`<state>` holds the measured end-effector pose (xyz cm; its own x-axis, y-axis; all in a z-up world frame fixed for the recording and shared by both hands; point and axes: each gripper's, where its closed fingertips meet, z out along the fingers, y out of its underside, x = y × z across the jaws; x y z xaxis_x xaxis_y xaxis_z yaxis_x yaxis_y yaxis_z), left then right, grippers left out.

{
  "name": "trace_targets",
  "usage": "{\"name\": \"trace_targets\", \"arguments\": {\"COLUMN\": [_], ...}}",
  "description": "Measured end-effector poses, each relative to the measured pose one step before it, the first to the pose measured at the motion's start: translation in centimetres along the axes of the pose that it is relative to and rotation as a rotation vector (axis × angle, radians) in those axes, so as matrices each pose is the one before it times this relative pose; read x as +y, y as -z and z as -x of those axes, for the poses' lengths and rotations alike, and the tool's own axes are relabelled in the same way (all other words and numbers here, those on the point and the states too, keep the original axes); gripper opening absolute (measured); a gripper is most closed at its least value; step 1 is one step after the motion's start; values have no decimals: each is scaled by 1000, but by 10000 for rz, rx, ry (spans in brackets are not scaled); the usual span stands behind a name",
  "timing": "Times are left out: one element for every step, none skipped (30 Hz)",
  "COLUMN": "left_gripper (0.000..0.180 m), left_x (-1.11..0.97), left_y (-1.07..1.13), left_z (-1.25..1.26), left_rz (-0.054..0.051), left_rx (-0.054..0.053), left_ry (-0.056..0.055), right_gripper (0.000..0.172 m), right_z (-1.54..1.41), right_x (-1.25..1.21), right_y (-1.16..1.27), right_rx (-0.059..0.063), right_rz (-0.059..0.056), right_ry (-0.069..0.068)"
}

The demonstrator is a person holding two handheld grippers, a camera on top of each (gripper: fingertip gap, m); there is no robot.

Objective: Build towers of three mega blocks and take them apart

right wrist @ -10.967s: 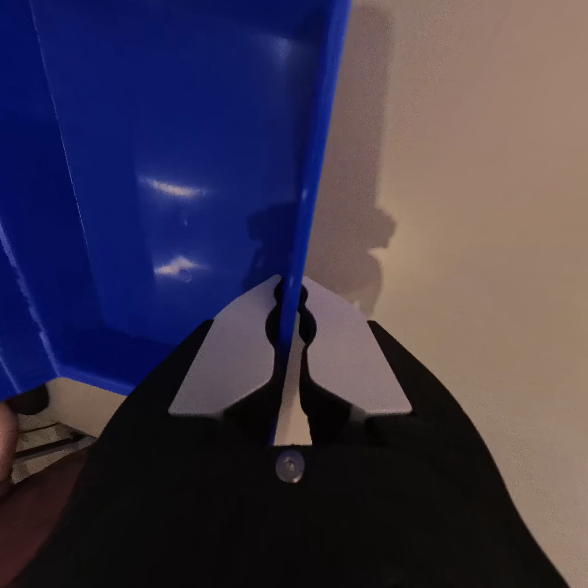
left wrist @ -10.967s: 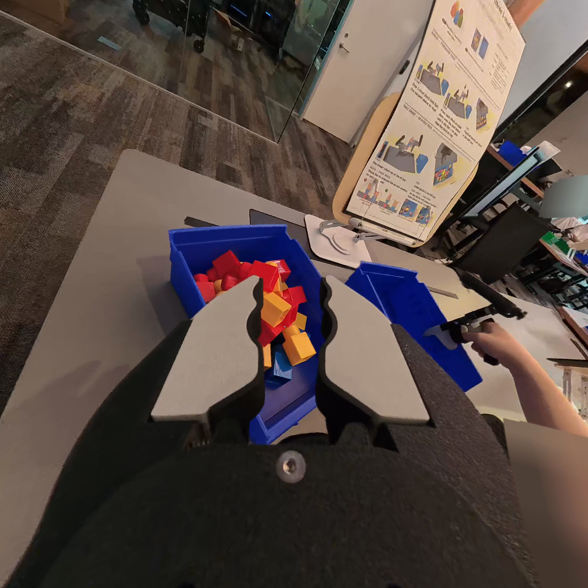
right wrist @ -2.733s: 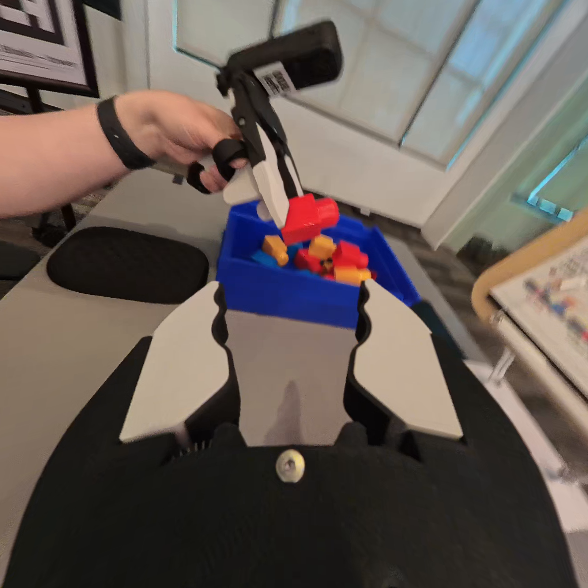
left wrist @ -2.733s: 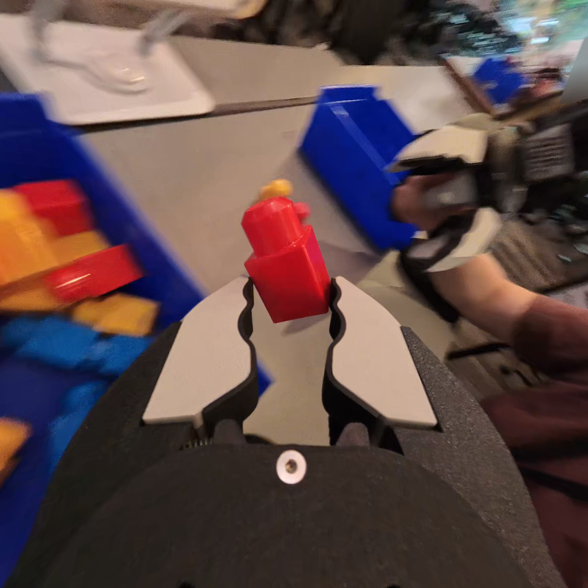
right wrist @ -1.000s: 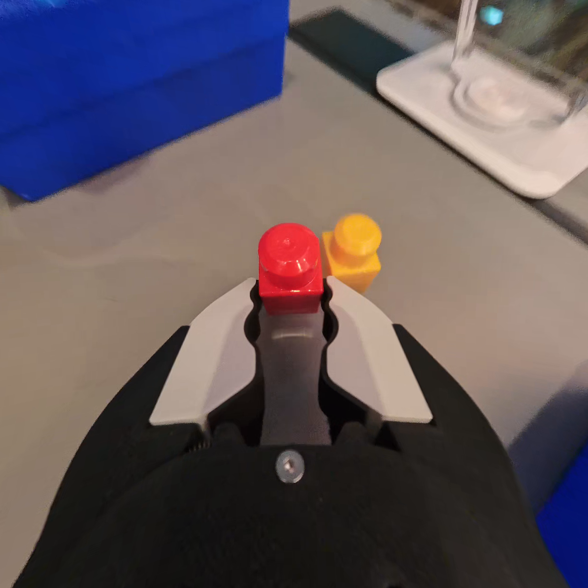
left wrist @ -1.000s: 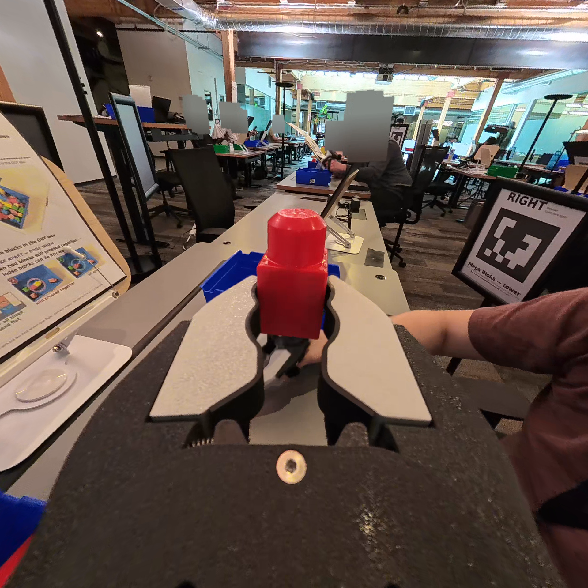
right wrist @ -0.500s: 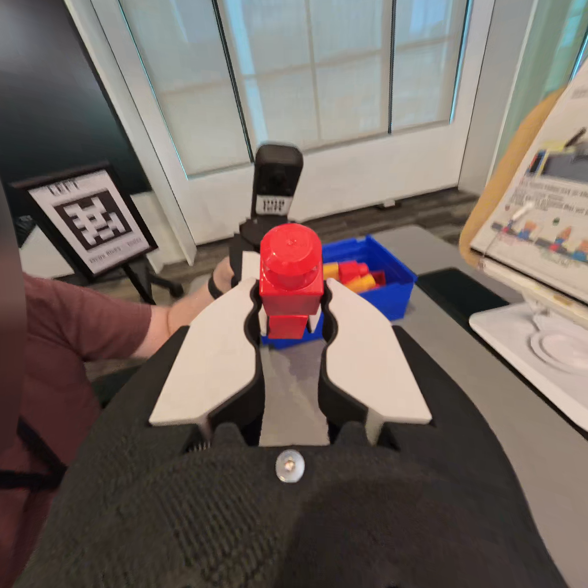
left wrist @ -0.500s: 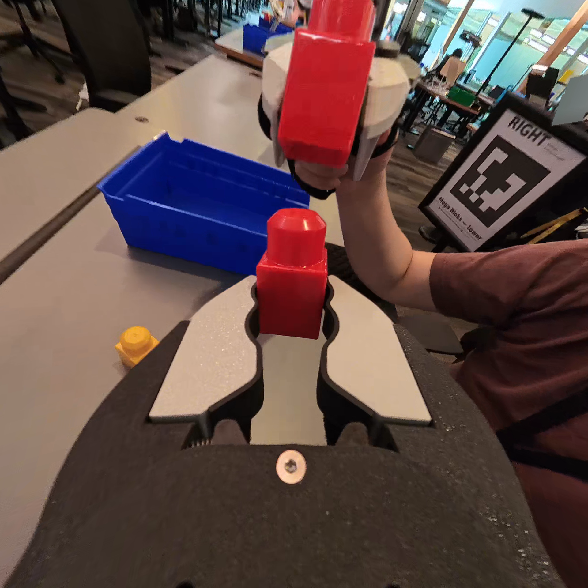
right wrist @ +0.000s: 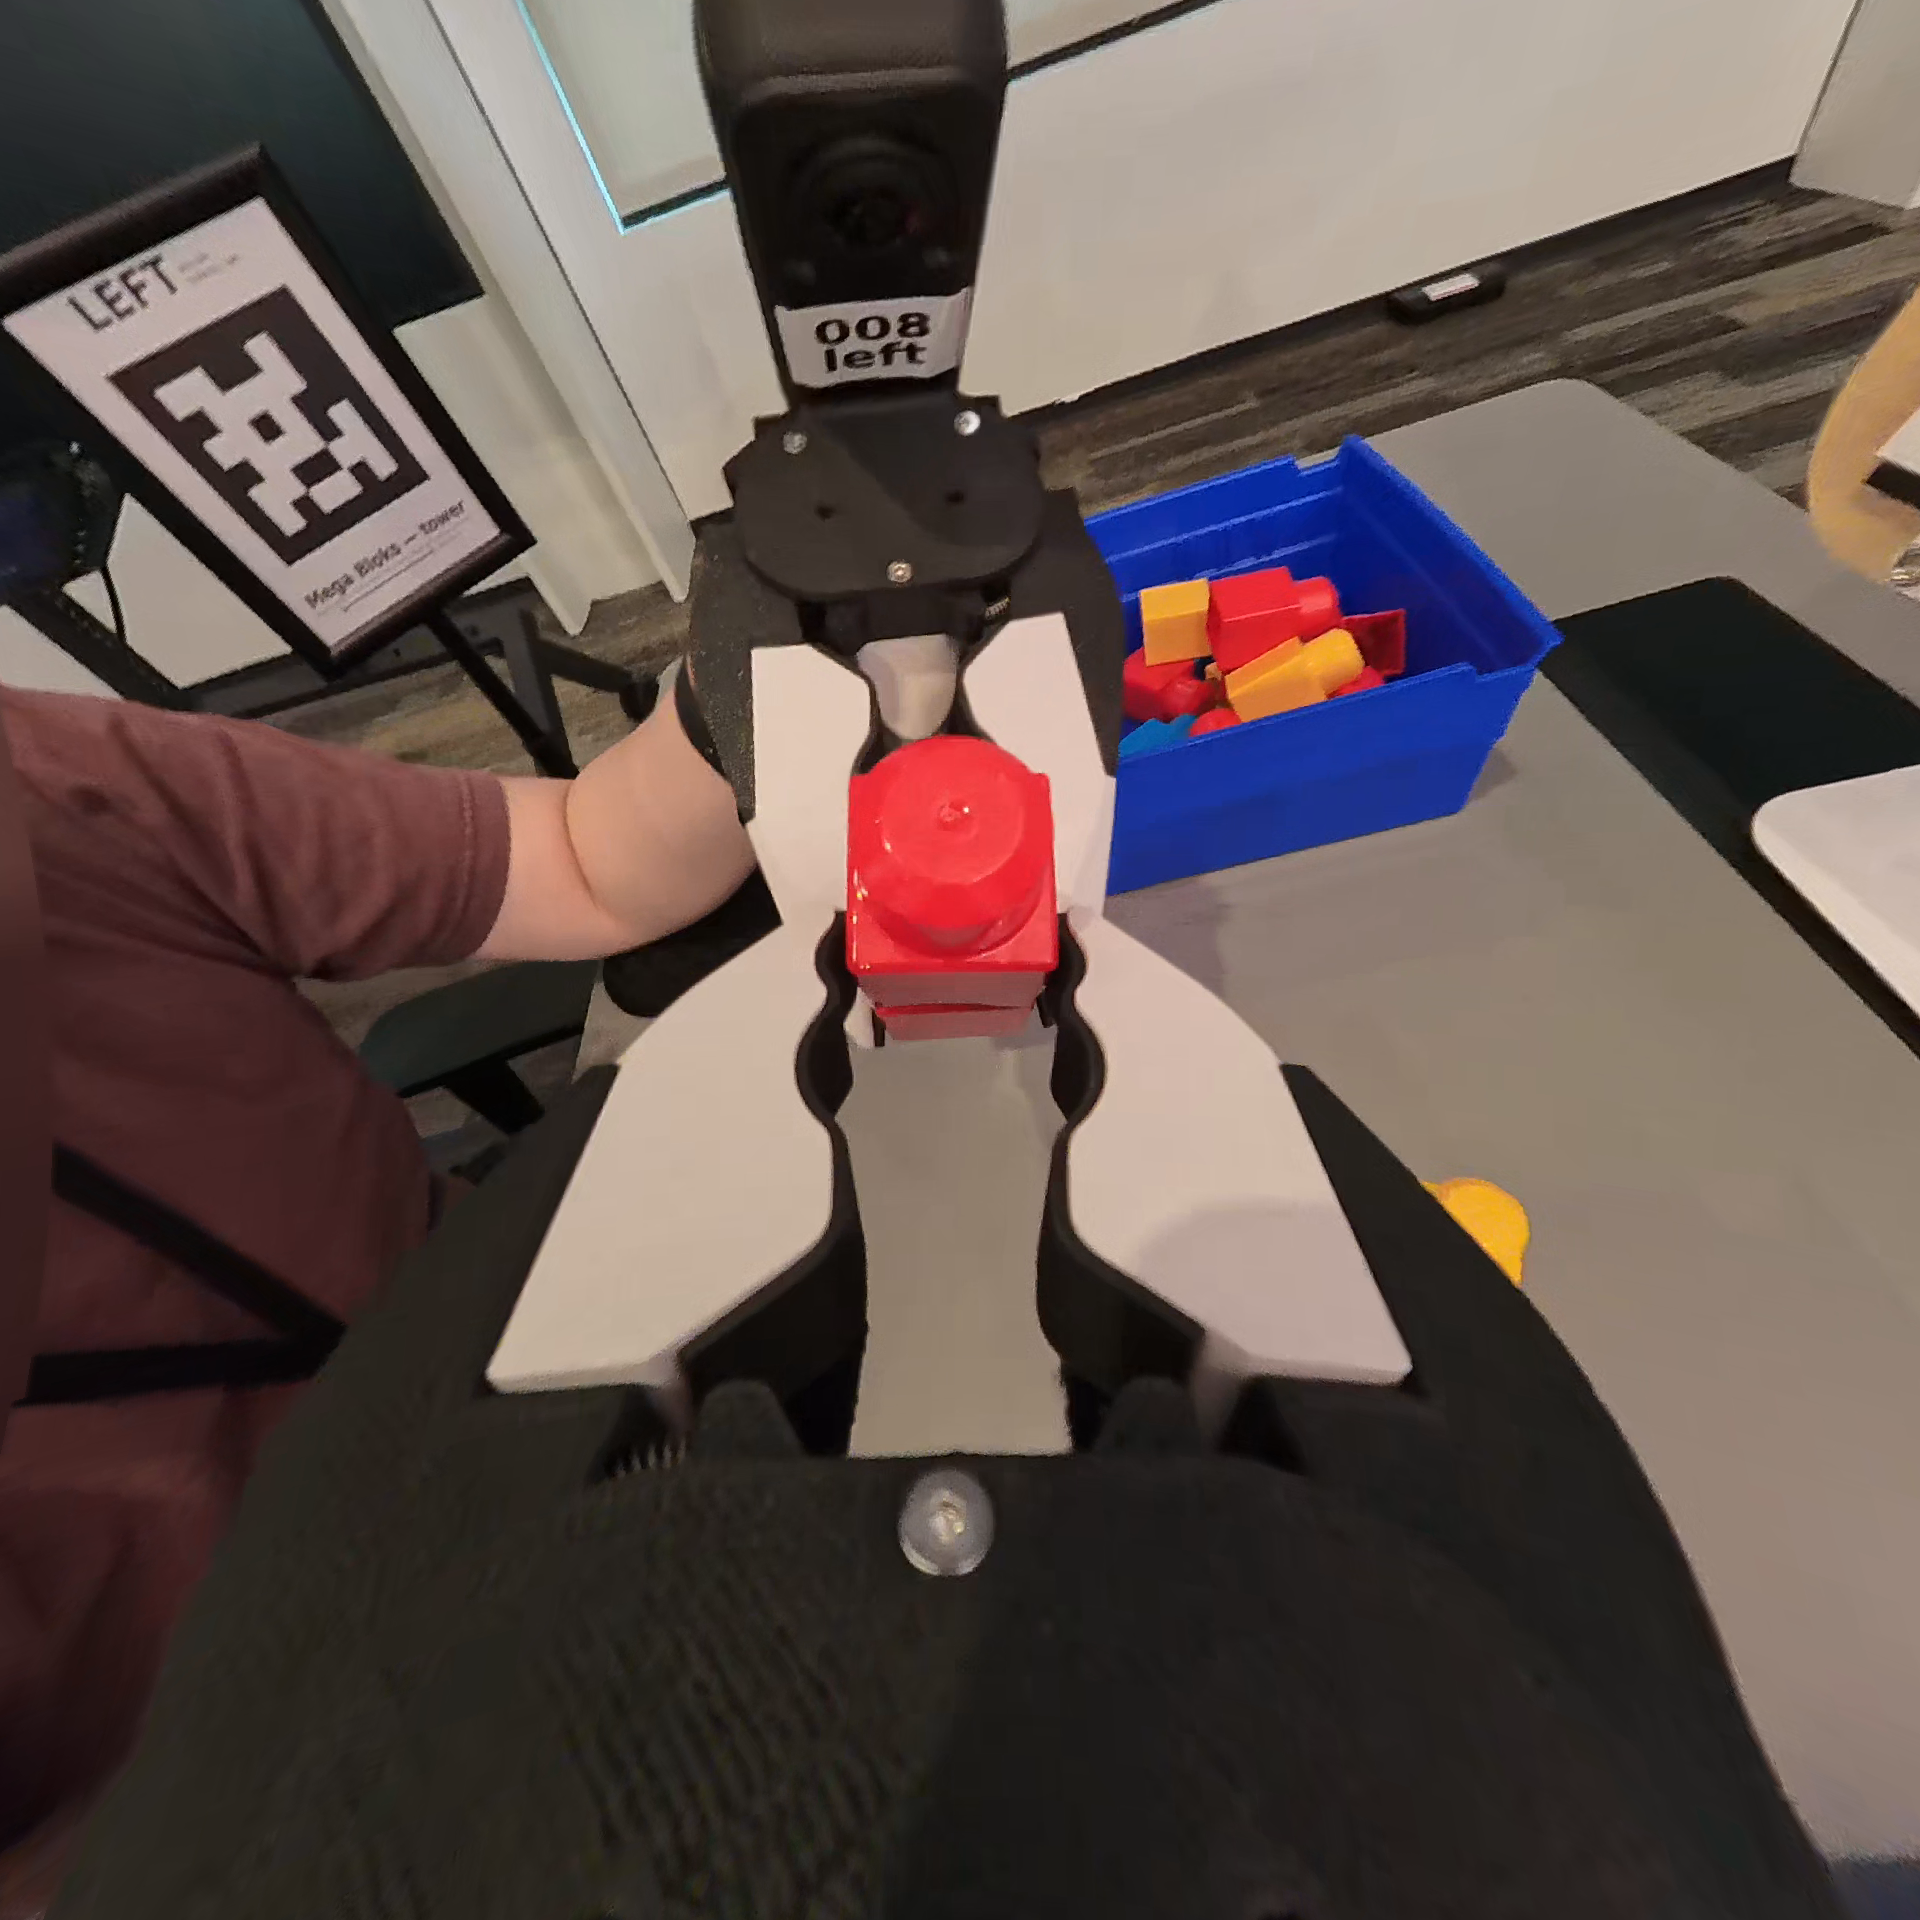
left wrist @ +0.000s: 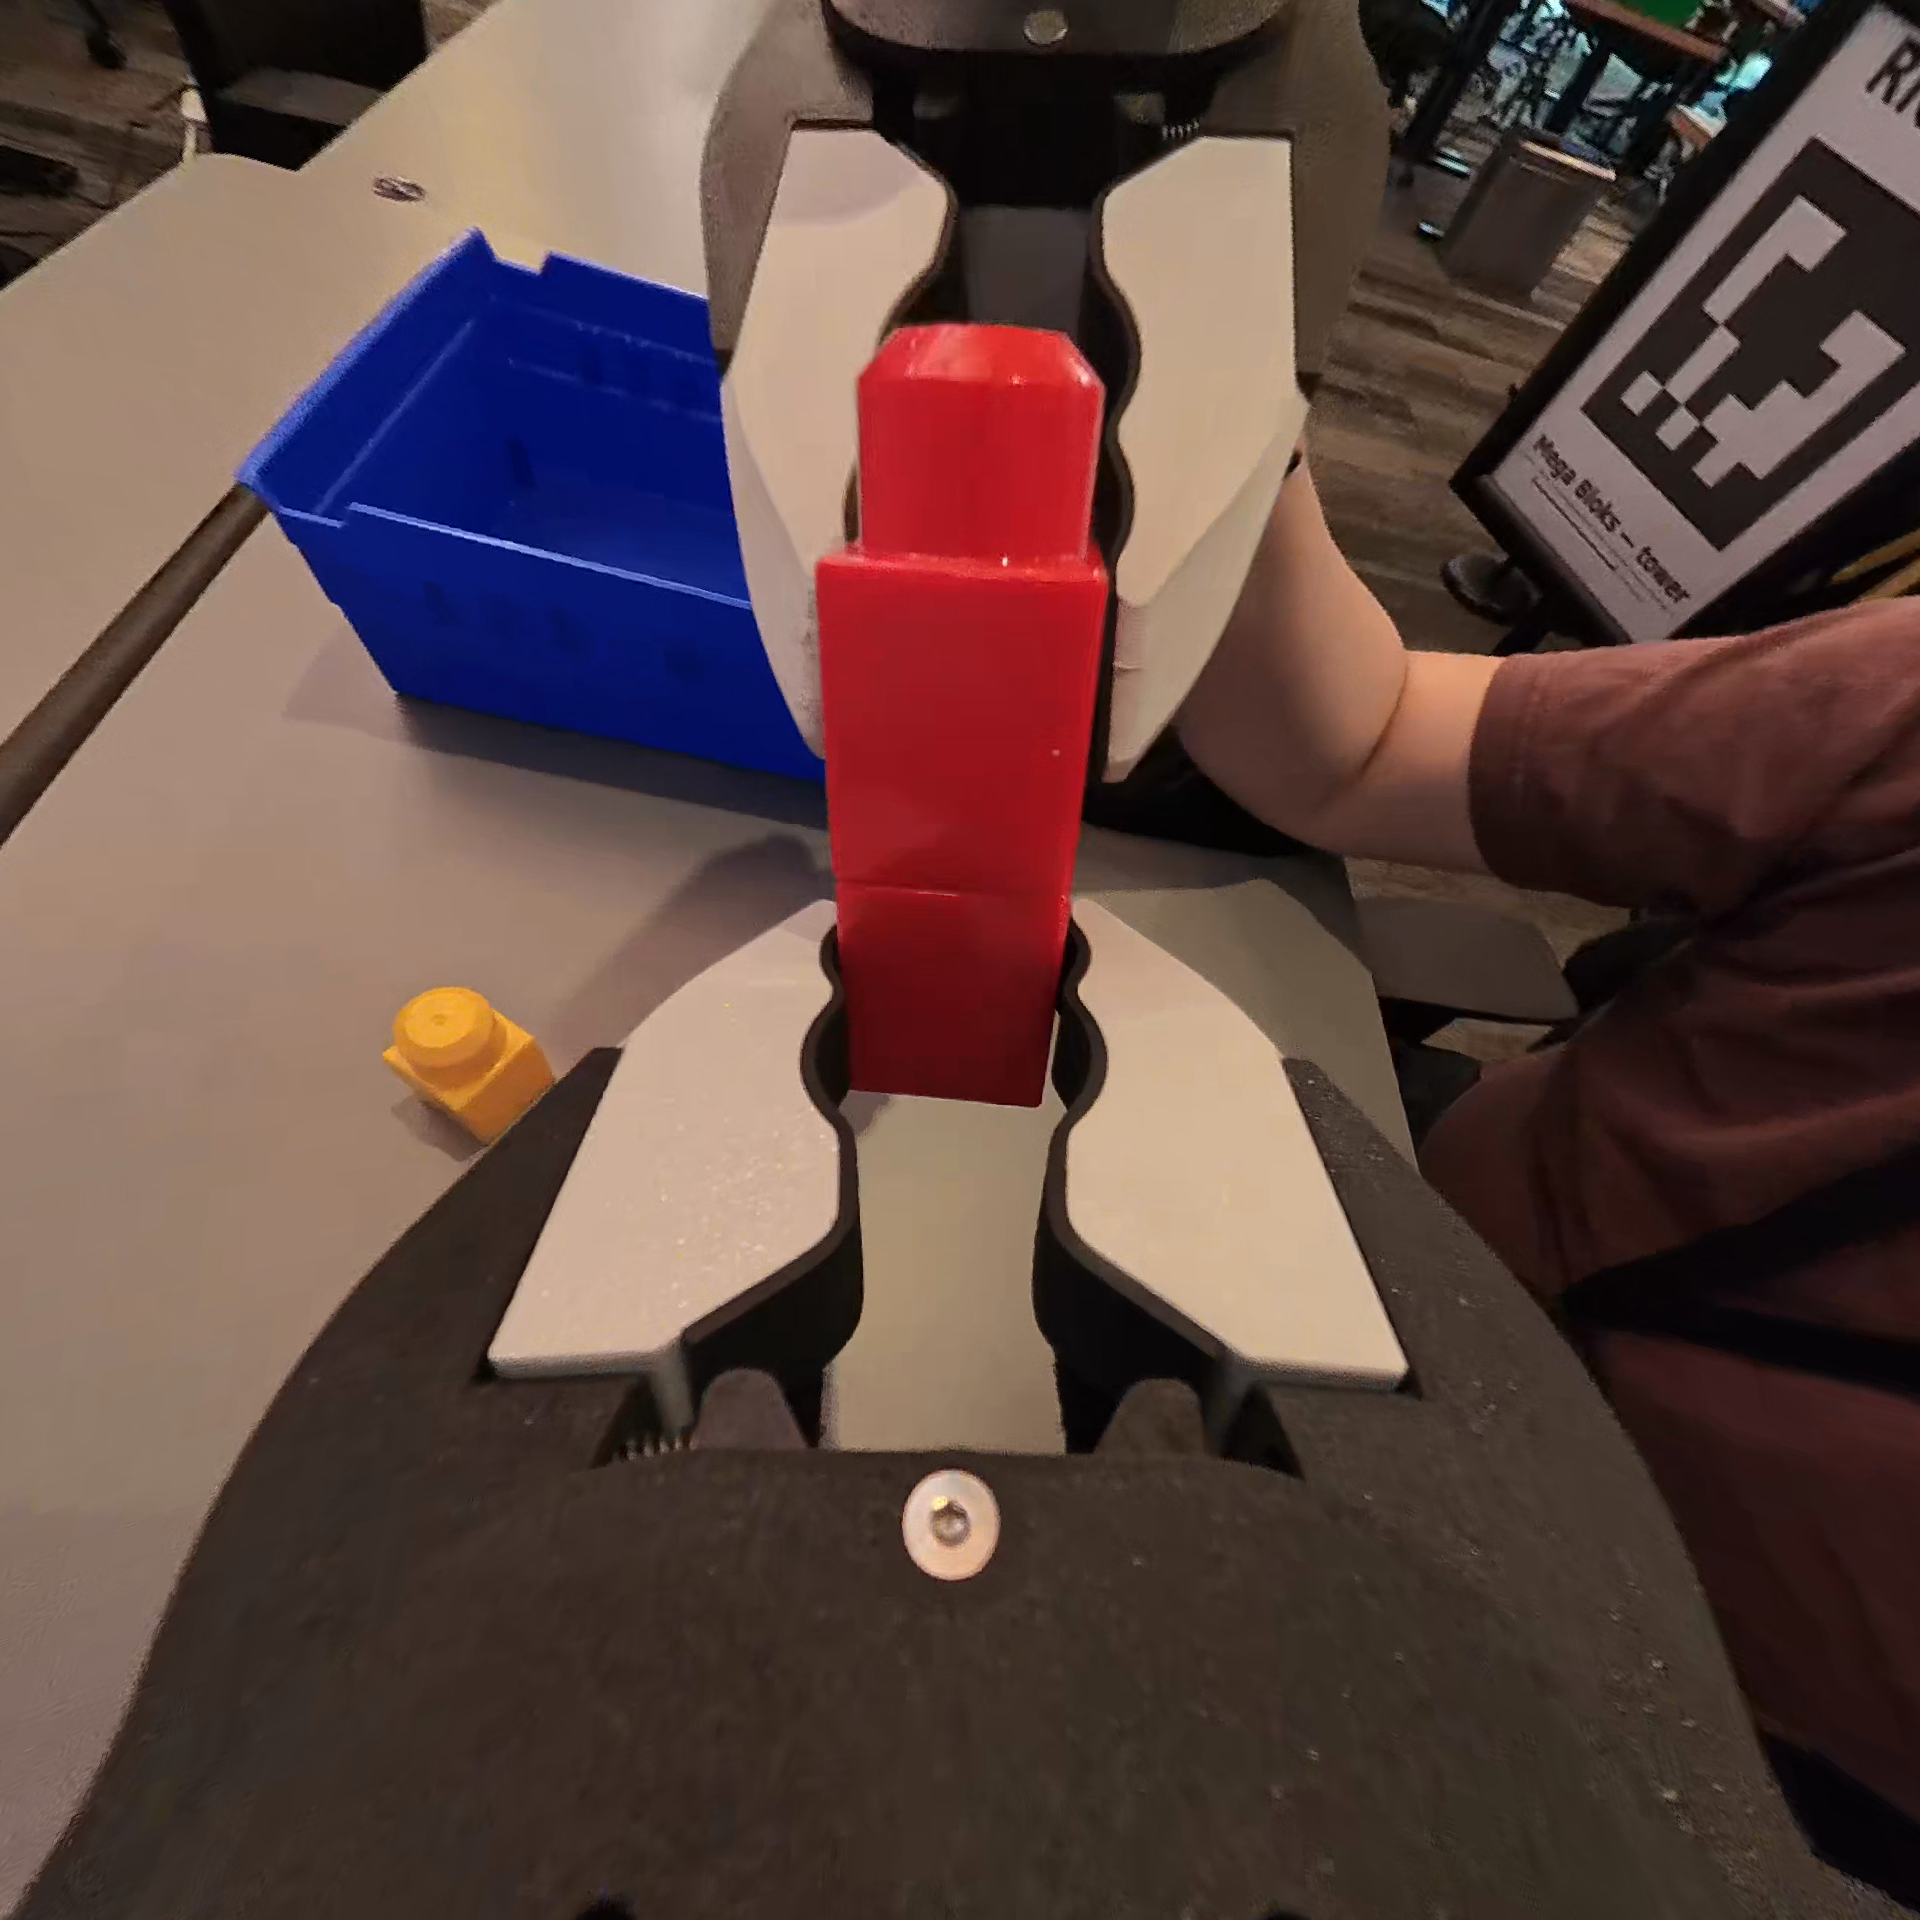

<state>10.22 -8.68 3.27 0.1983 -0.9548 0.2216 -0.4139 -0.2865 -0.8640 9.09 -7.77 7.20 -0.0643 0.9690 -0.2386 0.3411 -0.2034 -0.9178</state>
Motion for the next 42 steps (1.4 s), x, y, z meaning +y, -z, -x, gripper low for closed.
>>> {"name": "trace_targets", "arguments": {"left_gripper": [35, 35, 35, 35, 35, 35, 35, 35, 35, 35, 35, 35, 35, 35, 35, 35, 35, 35, 36, 36, 36, 36, 35, 35, 35, 35, 35, 35, 35, 35, 35, 35, 35, 35, 35, 35, 35, 35, 35, 35, 35, 35], "left_x": [54, -44, 64, 209, 215, 68, -19, 0, 17, 49, 50, 33, -13, -152, -367, -614, -632, -508, -475, -576, -608, -611, -638, -655, -599, -462, -294, -151, -57, -8, -2, 44, 78, 94, 142, 180, 160, 155, 243, 414, 578, 614], "left_y": [63, 87, -3, -121, -205, -187, -104, -4, 62, 78, 68, 55, 44, 72, 131, 307, 588, 939, 1289, 1555, 1626, 1551, 1381, 1186, 971, 753, 525, 334, 183, 75, -28, -97, -155, -198, -220, -213, -193, -181, -216, -337, -463, -638], "left_z": [-230, -162, -130, 22, -34, -3, -42, -37, 42, 60, 16, -18, 39, 72, 5, -159, -26, 361, 748, 838, 825, 601, 272, 105, 99, 26, -57, -136, -89, -27, -73, -152, -108, -50, -29, 9, 86, 88, -27, -183, -264, -191], "left_rz": [13, -71, 11, 124, 150, 59, -12, -4, -7, 22, 14, 21, -14, -107, -255, -370, -354, -270, -242, -327, -371, -368, -403, -395, -345, -255, -142, -65, -11, 12, -5, 19, 44, 46, 64, 92, 80, 72, 107, 208, 315, 343], "left_rx": [193, 194, 154, 20, 28, 12, 58, 68, 6, -18, 1, 12, -29, -36, -4, 63, -50, -348, -637, -693, -632, -422, -165, -57, -70, -52, 8, 51, 31, -2, 36, 99, 84, 47, 42, 35, -7, 6, 100, 221, 288, 232], "left_ry": [36, 99, 72, 19, 11, 48, 98, 95, 18, 4, 22, 21, 1, 5, -13, -31, 18, -24, -122, -159, -65, 18, 65, 91, 69, 12, -45, -59, -29, -20, -24, 0, 29, 14, -3, -1, 15, 35, 69, 136, 148, 87], "right_gripper": [36, 36, 36, 36, 36, 36, 36, 36, 36, 36, 36, 36, 36, 36, 36, 37, 41, 64, 74, 70, 62, 61, 62, 66, 67, 67, 67, 66, 67, 69, 69, 67, 63, 59, 47, 37, 37, 37, 37, 37, 36, 36], "right_z": [180, 124, 38, -22, -5, -30, -35, -38, -35, -24, -12, 7, -49, -55, 42, 29, -373, -894, -1145, -1556, -2253, -2623, -2349, -1706, -946, -275, 160, 258, -8, -218, -119, 7, -89, -282, -213, 71, 316, 514, 644, 798, 1007, 1113], "right_x": [-47, -70, 119, 283, 230, 55, -4, 6, 25, 2, -28, -44, -112, -315, -574, -870, -1304, -1486, -1230, -512, 741, 2051, 2804, 3028, 2888, 2530, 2181, 1859, 1592, 1193, 802, 601, 447, 285, 82, -294, -820, -1501, -1992, -2149, -2094, -2011], "right_y": [-103, -63, -37, -20, -7, 25, 23, 2, -53, -62, -72, -48, -17, 29, 58, 126, 259, 439, 537, 444, 226, -39, -386, -717, -934, -1045, -1067, -1008, -877, -651, -492, -400, -340, -254, -127, 104, 475, 905, 1250, 1405, 1423, 1428], "right_rx": [-48, -45, -26, -24, -47, -45, -42, -24, -10, -8, -26, -38, -5, 25, 1, 43, 317, 576, 617, 761, 1147, 1372, 1231, 909, 499, 112, -160, -223, -59, 67, 16, -56, 38, 178, 134, -46, -187, -276, -317, -409, -539, -582], "right_rz": [-18, -24, 92, 170, 120, 10, -29, -13, -4, -9, -28, -39, -82, -209, -367, -581, -910, -1134, -1125, -860, -203, 534, 907, 1025, 970, 835, 749, 713, 736, 589, 318, 197, 141, 79, -8, -166, -368, -634, -785, -731, -601, -529], "right_ry": [114, 25, -57, -75, -81, -89, -108, -68, -15, -1, -10, -21, -13, 64, 264, 467, 474, 304, 110, -66, -119, 4, 114, 123, 67, -14, -41, 20, 127, 195, 170, 77, 22, 26, 37, 8, -98, -170, -185, -186, -174, -169]}}
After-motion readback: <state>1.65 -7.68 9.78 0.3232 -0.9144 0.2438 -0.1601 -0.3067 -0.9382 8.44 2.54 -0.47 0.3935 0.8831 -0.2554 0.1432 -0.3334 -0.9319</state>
